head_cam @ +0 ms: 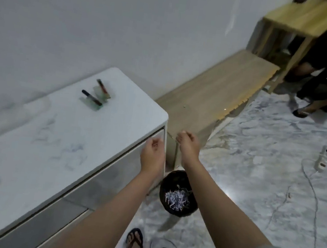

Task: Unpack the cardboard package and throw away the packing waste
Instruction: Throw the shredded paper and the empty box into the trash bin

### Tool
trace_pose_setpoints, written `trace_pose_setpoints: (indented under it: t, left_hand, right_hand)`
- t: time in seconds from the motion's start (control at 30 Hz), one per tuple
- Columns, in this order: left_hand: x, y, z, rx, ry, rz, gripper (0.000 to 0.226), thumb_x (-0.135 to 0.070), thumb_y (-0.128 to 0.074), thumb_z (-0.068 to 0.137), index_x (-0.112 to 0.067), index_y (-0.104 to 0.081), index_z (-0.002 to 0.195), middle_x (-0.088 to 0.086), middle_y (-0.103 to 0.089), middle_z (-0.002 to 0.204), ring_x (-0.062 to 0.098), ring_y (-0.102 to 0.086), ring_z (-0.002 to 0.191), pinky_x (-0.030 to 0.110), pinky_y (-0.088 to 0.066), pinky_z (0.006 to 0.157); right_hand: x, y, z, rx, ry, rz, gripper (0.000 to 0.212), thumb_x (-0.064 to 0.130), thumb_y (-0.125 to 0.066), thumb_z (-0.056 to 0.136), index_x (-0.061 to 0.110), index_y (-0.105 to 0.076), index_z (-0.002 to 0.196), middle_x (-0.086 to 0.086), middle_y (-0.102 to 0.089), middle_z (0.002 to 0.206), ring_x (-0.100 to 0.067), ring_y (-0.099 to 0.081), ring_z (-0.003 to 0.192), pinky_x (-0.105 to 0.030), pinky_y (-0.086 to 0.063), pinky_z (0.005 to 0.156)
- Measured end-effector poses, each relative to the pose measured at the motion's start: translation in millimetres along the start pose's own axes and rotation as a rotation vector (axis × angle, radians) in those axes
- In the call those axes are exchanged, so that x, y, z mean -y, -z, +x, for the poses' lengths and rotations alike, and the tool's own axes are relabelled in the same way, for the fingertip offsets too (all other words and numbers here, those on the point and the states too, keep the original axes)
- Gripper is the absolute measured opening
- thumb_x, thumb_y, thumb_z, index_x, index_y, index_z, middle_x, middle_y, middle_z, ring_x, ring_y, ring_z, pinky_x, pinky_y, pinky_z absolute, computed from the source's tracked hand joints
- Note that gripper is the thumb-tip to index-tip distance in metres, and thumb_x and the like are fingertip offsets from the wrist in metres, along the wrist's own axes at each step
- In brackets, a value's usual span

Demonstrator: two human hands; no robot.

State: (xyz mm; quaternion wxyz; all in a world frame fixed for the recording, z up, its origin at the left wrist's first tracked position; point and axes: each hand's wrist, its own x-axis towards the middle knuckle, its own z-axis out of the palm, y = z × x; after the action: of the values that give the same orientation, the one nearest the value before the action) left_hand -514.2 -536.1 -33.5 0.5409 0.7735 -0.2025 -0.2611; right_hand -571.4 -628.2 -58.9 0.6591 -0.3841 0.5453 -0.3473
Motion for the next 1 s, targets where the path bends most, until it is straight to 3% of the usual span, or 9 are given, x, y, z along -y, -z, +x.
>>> trace_pose_setpoints:
  t: [0.13,0.27,0.37,0.43,0.5,0.6,0.77,0.9,1.0]
  left_hand:
    - [-19,78,-8,-0.277,-0.16,-0.062,0.013,-0.019,-0.053,0.093,-0.011,-0.06,0.101,-0.001,-0.063,0.096,0.008,-0.058,0.084,0.002,-0.039,0.066]
    - [-2,157,-14,-0.469,-0.156,-0.003,0.025,-0.023,-0.051,0.094,-0.012,-0.059,0.115,0.001,-0.059,0.115,0.013,-0.055,0.107,0.023,-0.043,0.09]
    - [28,210,-27,-0.634,-0.129,0.146,0.031,-0.023,-0.055,0.092,-0.008,-0.059,0.119,0.009,-0.054,0.125,0.021,-0.048,0.12,0.026,-0.035,0.1]
    - [51,241,-35,-0.738,-0.032,0.268,0.044,-0.033,-0.056,0.089,-0.006,-0.057,0.123,0.018,-0.05,0.133,0.031,-0.044,0.126,0.036,-0.034,0.105]
    - [71,268,-41,-0.816,0.145,0.367,0.057,-0.043,-0.053,0.086,-0.005,-0.052,0.128,0.022,-0.044,0.139,0.037,-0.041,0.128,0.048,-0.032,0.107]
    - [94,294,-45,-0.81,0.333,0.487,0.06,-0.04,-0.055,0.089,-0.002,-0.046,0.134,0.023,-0.038,0.145,0.039,-0.035,0.133,0.056,-0.024,0.11]
    - [112,301,-31,-0.677,0.341,0.668,0.056,-0.037,-0.047,0.092,-0.008,-0.039,0.139,0.016,-0.022,0.154,0.032,-0.014,0.144,0.059,-0.008,0.112]
    - [120,315,-11,-0.578,0.226,0.821,0.051,-0.03,-0.048,0.09,-0.004,-0.042,0.134,0.019,-0.029,0.151,0.033,-0.021,0.142,0.052,-0.019,0.111]
    - [127,326,-4,-0.586,0.138,0.843,0.046,-0.026,-0.052,0.085,0.001,-0.053,0.123,0.025,-0.044,0.139,0.04,-0.036,0.132,0.051,-0.03,0.108]
  right_hand:
    - [33,-71,-46,0.193,0.186,-0.029,0.007,0.014,-0.057,0.089,0.016,-0.062,0.086,-0.002,-0.066,0.081,-0.02,-0.065,0.082,-0.025,-0.051,0.072]
    - [12,-128,-92,0.394,0.322,-0.254,0.011,0.018,-0.055,0.09,0.017,-0.061,0.099,-0.005,-0.067,0.095,-0.022,-0.064,0.094,-0.033,-0.053,0.085]
    - [-18,-154,-120,0.532,0.428,-0.427,0.021,0.02,-0.054,0.092,0.013,-0.06,0.111,-0.004,-0.063,0.104,-0.023,-0.06,0.106,-0.028,-0.044,0.089]
    - [-36,-167,-132,0.621,0.528,-0.539,0.034,0.022,-0.055,0.092,0.011,-0.054,0.124,-0.005,-0.058,0.123,-0.022,-0.052,0.121,-0.026,-0.037,0.099]
    - [-55,-180,-134,0.667,0.638,-0.677,0.047,0.028,-0.055,0.093,0.012,-0.045,0.136,-0.006,-0.046,0.143,-0.021,-0.039,0.135,-0.038,-0.026,0.114]
    - [-76,-200,-128,0.654,0.727,-0.946,0.065,0.043,-0.049,0.093,0.014,-0.026,0.147,-0.008,-0.024,0.157,-0.023,-0.017,0.146,-0.052,-0.009,0.116]
    - [-90,-225,-132,0.59,0.802,-1.242,0.098,0.074,-0.04,0.078,0.016,-0.009,0.151,-0.013,-0.006,0.16,-0.028,-0.003,0.148,-0.056,0.0,0.114]
    - [-96,-239,-133,0.645,0.859,-1.393,0.123,0.091,-0.029,0.059,0.016,0.004,0.151,-0.016,0.006,0.159,-0.033,0.007,0.147,-0.057,0.001,0.114]
    - [-96,-261,-126,0.664,0.88,-1.394,0.123,0.088,-0.041,0.064,0.014,0.005,0.151,-0.019,0.006,0.159,-0.034,0.007,0.147,-0.056,-0.001,0.114]
